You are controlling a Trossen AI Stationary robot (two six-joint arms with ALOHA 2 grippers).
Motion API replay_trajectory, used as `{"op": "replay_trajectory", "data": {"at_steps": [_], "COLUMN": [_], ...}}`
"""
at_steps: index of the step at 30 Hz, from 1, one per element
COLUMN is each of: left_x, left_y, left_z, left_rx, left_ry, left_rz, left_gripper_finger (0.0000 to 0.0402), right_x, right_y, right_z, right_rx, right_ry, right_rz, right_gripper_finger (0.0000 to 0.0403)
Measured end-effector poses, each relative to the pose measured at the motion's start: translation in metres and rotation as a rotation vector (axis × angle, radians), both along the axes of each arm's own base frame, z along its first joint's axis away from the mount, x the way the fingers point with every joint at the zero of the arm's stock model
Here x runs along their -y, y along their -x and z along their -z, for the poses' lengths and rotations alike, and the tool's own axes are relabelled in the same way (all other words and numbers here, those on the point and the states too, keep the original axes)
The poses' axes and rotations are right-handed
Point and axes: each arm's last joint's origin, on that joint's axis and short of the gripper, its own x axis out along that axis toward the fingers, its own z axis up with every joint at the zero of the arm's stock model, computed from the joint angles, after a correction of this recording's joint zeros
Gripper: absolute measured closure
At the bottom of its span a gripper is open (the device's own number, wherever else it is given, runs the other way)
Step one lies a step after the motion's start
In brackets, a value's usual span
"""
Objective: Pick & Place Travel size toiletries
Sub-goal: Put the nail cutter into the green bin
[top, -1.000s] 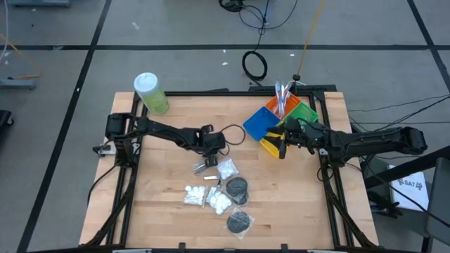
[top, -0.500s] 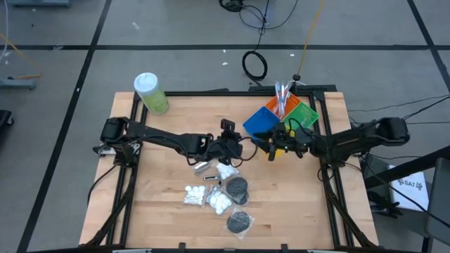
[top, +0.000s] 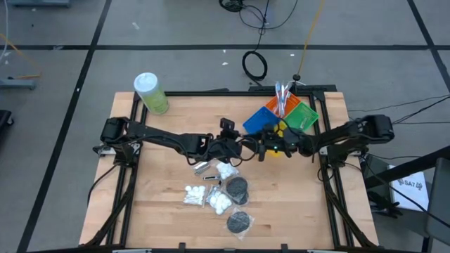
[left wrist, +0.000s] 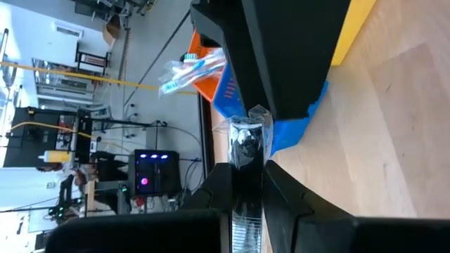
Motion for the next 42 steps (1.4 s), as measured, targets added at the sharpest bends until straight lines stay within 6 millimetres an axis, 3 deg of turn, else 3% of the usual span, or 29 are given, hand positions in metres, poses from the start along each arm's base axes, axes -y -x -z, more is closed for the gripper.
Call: {"op": "replay_trajectory", "data": {"at_steps": [19,28,32,37,42], "left_x": [0.020,0.017,0.017,0.017,0.017], "left_y": [0.002,0.001,0.001,0.001,0.001], "left_z": [-0.001,-0.001,-0.001,-0.001,-0.002], "left_rx": [0.011,0.019,0.021,0.042,0.081], "left_ry": [0.000,0.004,0.006,0.025,0.066], "left_rz": [0.033,0.026,0.026,0.004,-0.024], "left_gripper_finger": [0.0369,0.0369,0.0369,0.0359,0.0339], "right_x": [0.007,0.007,0.006,0.006,0.006], "right_y": [-0.009,-0.009,-0.009,-0.009,-0.009], "right_z": [0.000,0.002,0.002,0.000,0.001], "right_rx": [-0.011,-0.027,-0.031,-0.019,-0.027], "right_ry": [0.013,0.011,0.026,0.066,0.103], "right_rz": [0.044,0.045,0.041,0.037,0.017], "right_gripper_finger": [0.0232,0.0235,0.0268,0.0345,0.0351]}}
